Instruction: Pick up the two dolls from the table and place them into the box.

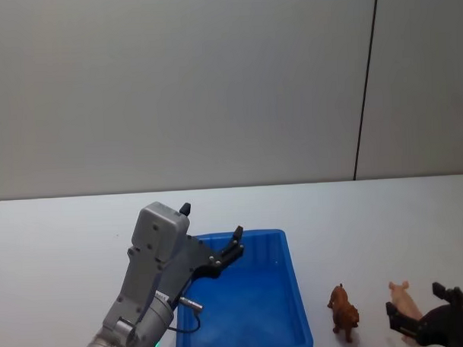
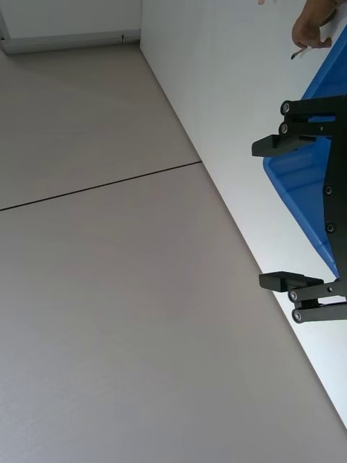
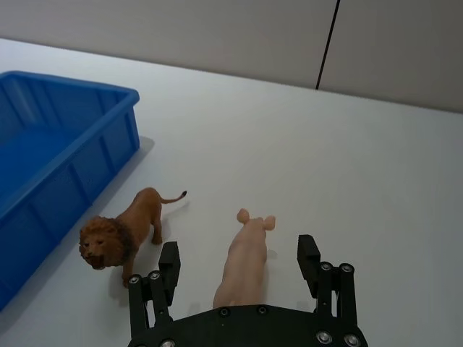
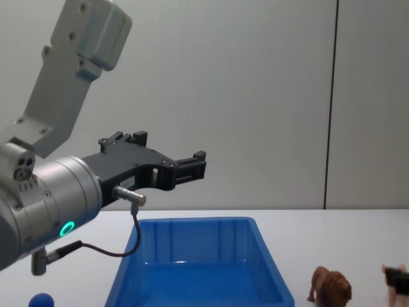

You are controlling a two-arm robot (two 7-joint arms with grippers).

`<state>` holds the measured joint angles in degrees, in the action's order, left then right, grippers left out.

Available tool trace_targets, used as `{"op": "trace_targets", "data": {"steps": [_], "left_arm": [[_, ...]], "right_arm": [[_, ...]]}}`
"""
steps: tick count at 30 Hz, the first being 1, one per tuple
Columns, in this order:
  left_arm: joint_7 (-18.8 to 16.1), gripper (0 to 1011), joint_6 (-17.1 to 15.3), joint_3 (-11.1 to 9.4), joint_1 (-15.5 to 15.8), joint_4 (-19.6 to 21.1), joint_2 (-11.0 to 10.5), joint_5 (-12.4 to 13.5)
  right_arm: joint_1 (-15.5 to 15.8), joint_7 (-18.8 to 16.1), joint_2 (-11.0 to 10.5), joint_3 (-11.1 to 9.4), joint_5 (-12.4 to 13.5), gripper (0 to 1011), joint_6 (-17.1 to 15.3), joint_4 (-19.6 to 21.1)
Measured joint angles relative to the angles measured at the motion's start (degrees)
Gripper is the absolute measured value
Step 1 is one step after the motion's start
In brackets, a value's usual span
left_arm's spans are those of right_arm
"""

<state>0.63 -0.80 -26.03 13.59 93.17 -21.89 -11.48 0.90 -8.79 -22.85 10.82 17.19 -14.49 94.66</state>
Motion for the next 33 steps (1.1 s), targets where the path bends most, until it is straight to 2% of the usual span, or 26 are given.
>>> {"op": "trace_targets", "data": {"steps": [12,15,24,25,26,31,32,33], "left_arm": [[0.0,1002,0.0,0.0,0.0,0.0,0.0,0.0],[0.0,1002,0.0,0.0,0.0,0.0,0.0,0.0],[0.0,1001,0.0,0.0,0.0,0.0,0.0,0.0],[0.0,1002,0.0,0.0,0.0,0.0,0.0,0.0],[0.0,1002,0.0,0.0,0.0,0.0,0.0,0.0],[0.0,1002,0.0,0.0,0.0,0.0,0.0,0.0],[0.0,1002,0.0,0.0,0.0,0.0,0.0,0.0],[0.0,1002,0.0,0.0,0.0,0.0,0.0,0.0]], "right_arm": [[-2.8,-0.4,2.3,0.9,0.5,1001,-2.9,-5.1],[-3.2,-0.3,2.7,1.0,0.7,960,-3.2,-5.8],[-4.3,0.4,3.6,1.1,1.9,713,-3.9,-8.2],[-4.3,0.4,3.6,1.1,1.9,654,-3.9,-8.2],[-4.3,0.4,3.7,1.1,2.0,654,-3.9,-8.3],[-4.5,0.8,3.9,1.1,2.2,476,-3.7,-8.6],[-4.5,0.9,3.9,1.1,2.2,476,-3.6,-8.6],[-4.5,1.0,3.9,1.0,2.1,435,-3.4,-8.6]]}}
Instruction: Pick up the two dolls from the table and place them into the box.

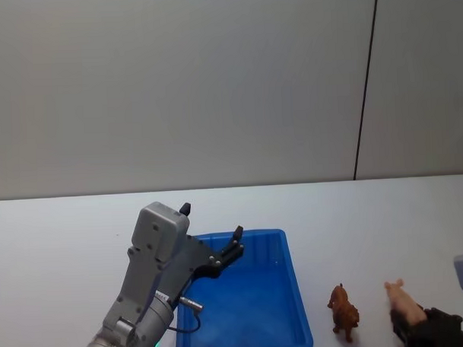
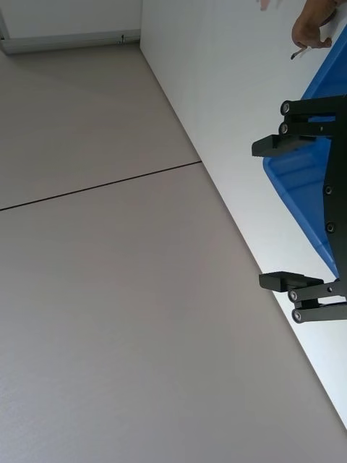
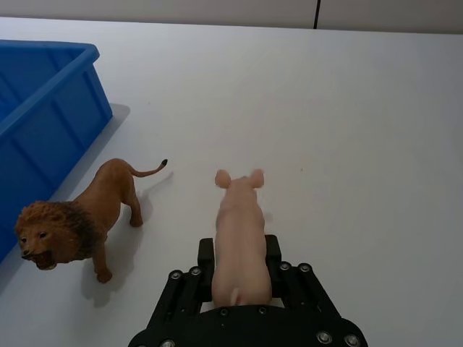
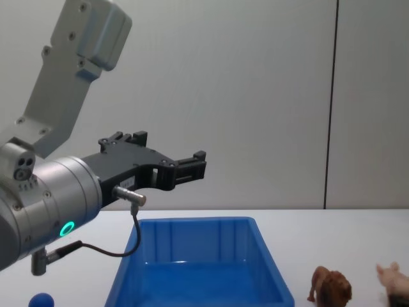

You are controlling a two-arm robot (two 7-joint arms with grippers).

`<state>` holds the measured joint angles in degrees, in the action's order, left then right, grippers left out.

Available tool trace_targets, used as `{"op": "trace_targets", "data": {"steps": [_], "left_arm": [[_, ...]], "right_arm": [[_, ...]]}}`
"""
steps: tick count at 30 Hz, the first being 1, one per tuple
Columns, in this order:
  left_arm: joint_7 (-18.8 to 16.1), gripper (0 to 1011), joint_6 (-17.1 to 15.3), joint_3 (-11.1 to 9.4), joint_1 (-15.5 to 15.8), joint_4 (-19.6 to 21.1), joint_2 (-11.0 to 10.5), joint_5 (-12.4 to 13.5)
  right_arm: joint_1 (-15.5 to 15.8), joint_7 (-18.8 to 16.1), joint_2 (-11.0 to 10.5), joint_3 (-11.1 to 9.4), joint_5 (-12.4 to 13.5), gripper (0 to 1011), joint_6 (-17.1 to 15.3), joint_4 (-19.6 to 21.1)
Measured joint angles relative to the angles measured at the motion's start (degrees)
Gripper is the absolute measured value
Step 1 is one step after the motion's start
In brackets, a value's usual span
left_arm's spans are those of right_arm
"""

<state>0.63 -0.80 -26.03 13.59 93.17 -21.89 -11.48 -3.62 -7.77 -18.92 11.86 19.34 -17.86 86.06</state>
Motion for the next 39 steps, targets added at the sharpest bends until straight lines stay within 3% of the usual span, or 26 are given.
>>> {"op": "trace_targets", "data": {"steps": [3,17,30,39], "left_arm": [[0.0,1002,0.0,0.0,0.0,0.0,0.0,0.0],[0.0,1002,0.0,0.0,0.0,0.0,0.0,0.0],[0.0,1002,0.0,0.0,0.0,0.0,0.0,0.0],[0.0,1001,0.0,0.0,0.0,0.0,0.0,0.0]], "right_arm": [[-0.1,0.3,0.0,0.0,-0.3,373,0.6,0.3],[-1.6,-1.5,0.6,0.3,-3.0,373,4.1,3.7],[-5.7,-8.3,2.9,2.0,-5.2,373,4.3,5.3],[-11.3,-14.3,7.0,4.4,-6.1,373,0.6,2.1]]}}
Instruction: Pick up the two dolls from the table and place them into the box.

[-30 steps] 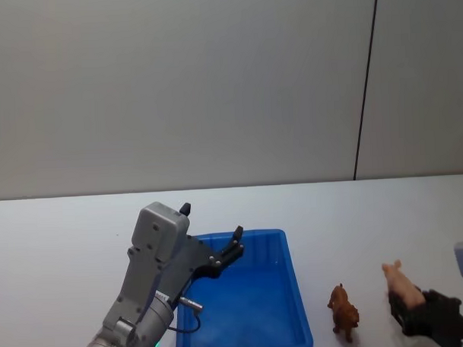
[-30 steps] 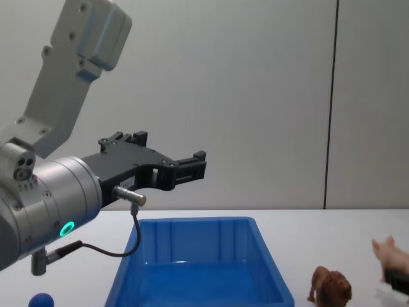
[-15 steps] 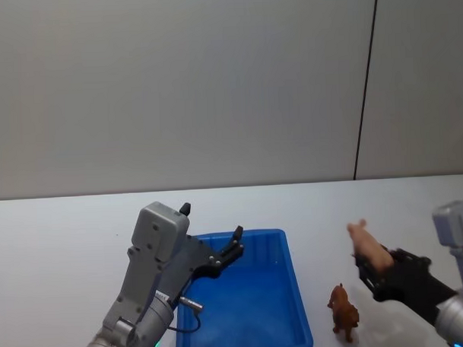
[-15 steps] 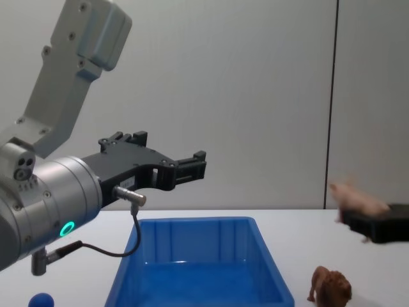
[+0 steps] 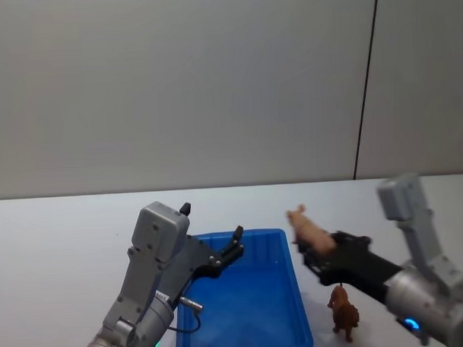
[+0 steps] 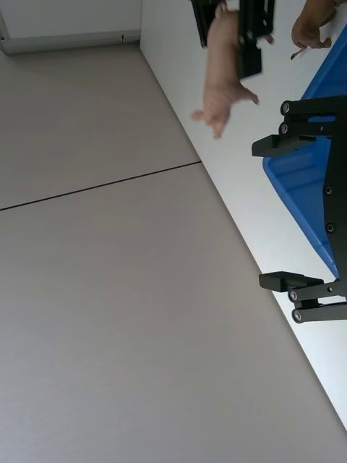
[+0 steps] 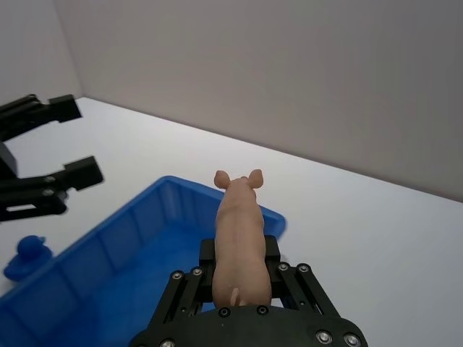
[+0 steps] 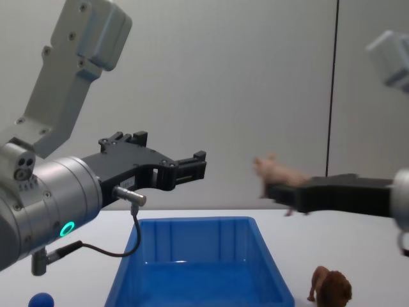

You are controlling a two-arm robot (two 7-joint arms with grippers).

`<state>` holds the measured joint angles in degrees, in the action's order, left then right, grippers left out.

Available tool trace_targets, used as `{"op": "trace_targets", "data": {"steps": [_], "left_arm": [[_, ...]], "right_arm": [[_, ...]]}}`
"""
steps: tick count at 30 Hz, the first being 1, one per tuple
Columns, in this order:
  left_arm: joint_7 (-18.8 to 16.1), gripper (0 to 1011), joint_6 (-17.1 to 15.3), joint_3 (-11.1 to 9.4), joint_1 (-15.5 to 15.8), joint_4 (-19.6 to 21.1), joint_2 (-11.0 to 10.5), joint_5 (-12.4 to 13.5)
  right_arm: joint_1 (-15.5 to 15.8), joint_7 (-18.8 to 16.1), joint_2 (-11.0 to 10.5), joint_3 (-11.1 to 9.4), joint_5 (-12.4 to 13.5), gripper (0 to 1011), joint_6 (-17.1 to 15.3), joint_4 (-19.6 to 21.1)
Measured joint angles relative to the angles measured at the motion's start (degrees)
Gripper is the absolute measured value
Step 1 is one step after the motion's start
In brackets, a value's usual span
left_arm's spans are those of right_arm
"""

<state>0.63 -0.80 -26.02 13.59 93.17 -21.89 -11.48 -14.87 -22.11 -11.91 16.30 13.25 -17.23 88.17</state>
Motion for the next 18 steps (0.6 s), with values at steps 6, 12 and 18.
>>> {"op": "trace_targets", "data": {"steps": [6,12,18], "left_arm": [[0.0,1002,0.0,0.0,0.0,0.0,0.0,0.0],[0.0,1002,0.0,0.0,0.0,0.0,0.0,0.0],[0.0,1002,0.0,0.0,0.0,0.0,0.0,0.0]], "right_arm": [[-3.1,-2.6,2.7,1.7,-0.4,466,-2.2,-3.2],[-5.5,-4.2,4.9,3.2,-1.3,667,-3.4,-6.4],[-6.4,-5.1,5.7,4.1,-2.2,839,-3.4,-7.5]]}}
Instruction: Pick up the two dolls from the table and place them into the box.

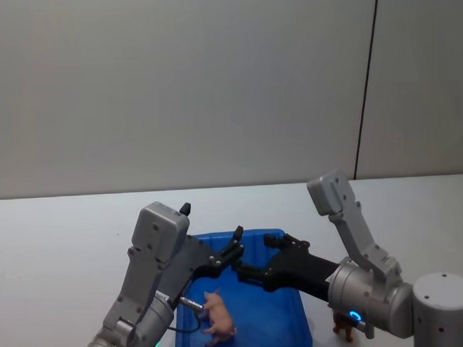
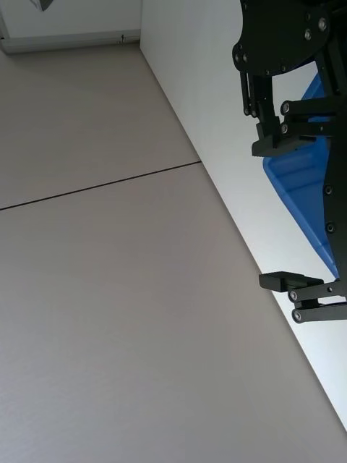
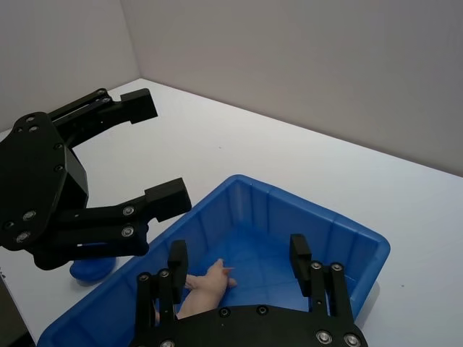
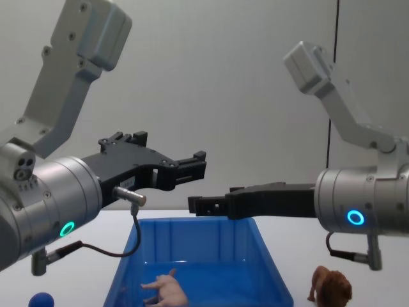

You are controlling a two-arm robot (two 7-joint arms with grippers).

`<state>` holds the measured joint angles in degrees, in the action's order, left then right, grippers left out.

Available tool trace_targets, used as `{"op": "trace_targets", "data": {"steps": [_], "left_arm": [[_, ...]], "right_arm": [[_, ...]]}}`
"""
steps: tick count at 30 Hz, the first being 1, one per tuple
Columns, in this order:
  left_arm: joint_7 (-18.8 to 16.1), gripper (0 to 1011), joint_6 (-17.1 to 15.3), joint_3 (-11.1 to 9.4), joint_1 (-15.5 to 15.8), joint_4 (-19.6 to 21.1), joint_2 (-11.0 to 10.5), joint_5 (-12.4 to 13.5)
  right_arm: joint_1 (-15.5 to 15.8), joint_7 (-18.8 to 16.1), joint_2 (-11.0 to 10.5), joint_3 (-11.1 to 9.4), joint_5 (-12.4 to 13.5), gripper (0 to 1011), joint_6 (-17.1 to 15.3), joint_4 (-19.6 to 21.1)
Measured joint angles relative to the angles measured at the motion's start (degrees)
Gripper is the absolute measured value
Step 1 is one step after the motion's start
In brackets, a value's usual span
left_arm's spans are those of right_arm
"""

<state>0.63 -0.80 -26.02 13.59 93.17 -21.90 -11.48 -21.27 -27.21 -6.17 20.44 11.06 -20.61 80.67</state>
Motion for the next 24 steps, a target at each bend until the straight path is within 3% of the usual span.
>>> {"op": "trace_targets", "data": {"steps": [6,14,24], "left_arm": [[0.0,1002,0.0,0.0,0.0,0.0,0.0,0.0],[0.0,1002,0.0,0.0,0.0,0.0,0.0,0.0],[0.0,1002,0.0,0.0,0.0,0.0,0.0,0.0]], "right_arm": [[0.7,0.0,-0.7,0.0,-0.5,998,0.7,1.1],[3.2,1.5,-3.2,-1.0,-0.4,1001,1.7,4.5],[8.0,5.3,-7.2,-2.9,2.2,1001,2.4,9.9]]}}
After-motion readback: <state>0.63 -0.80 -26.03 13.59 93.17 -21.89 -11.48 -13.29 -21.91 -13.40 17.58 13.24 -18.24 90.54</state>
